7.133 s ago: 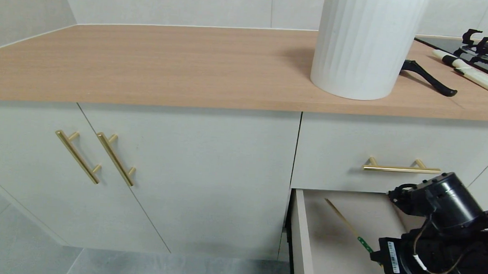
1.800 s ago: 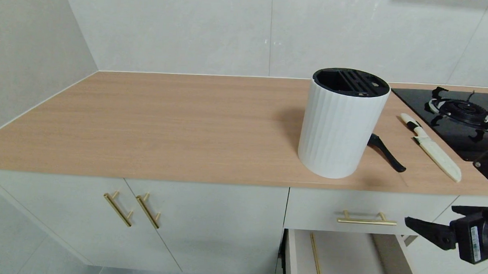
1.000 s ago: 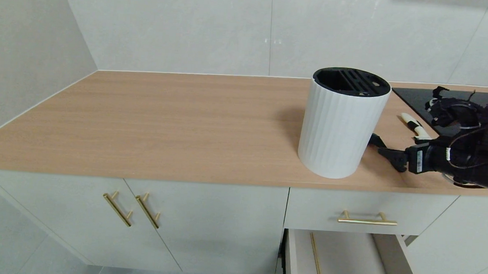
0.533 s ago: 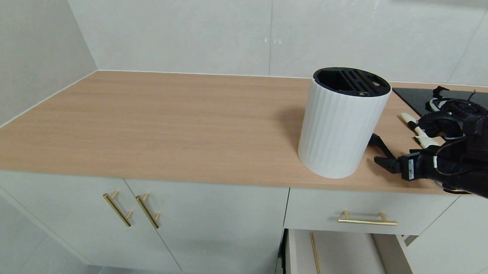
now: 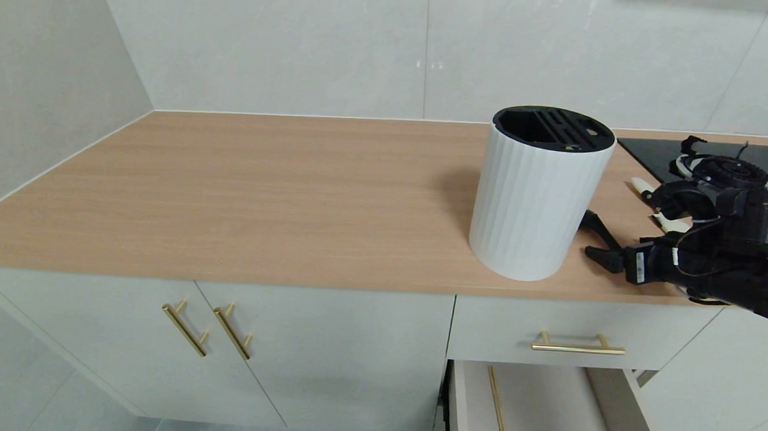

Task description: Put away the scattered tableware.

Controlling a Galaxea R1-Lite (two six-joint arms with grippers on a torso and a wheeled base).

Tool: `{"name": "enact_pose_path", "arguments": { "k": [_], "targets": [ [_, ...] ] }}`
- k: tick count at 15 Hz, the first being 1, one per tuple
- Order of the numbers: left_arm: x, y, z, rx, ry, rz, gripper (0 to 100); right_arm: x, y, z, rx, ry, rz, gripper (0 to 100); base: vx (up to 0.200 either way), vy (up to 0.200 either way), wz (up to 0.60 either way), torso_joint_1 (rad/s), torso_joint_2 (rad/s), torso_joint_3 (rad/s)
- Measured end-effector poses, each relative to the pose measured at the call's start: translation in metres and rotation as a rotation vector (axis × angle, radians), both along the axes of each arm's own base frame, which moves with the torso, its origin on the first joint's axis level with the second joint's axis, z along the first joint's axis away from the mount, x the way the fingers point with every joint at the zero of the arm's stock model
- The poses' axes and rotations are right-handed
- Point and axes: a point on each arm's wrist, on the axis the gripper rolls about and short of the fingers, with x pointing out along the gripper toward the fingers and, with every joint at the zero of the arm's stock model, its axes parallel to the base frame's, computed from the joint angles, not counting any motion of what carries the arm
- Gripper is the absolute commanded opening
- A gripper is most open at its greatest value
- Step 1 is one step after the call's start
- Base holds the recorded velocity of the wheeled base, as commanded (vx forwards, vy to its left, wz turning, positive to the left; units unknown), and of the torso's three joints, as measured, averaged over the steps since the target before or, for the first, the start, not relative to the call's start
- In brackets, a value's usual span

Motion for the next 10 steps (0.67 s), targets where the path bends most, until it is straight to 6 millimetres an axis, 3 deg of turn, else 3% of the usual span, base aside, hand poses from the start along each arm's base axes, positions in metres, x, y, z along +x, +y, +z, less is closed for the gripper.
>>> {"name": "enact_pose_path", "arguments": {
  "k": [1, 10],
  "targets": [
    [0.0000, 0.0000, 0.0000, 0.000, 0.000, 0.000, 100, 0.0008, 0.0001, -0.0009, 0.001, 0.002, 0.001, 0, 0.000, 0.000, 0.00, 0.000, 0.00, 0.000],
    [0.0000, 0.0000, 0.0000, 0.000, 0.000, 0.000, 100, 0.0047, 0.0002, -0.0071, 0.001, 0.020, 0.002, 0, 0.000, 0.000, 0.00, 0.000, 0.00, 0.000]
  ]
}}
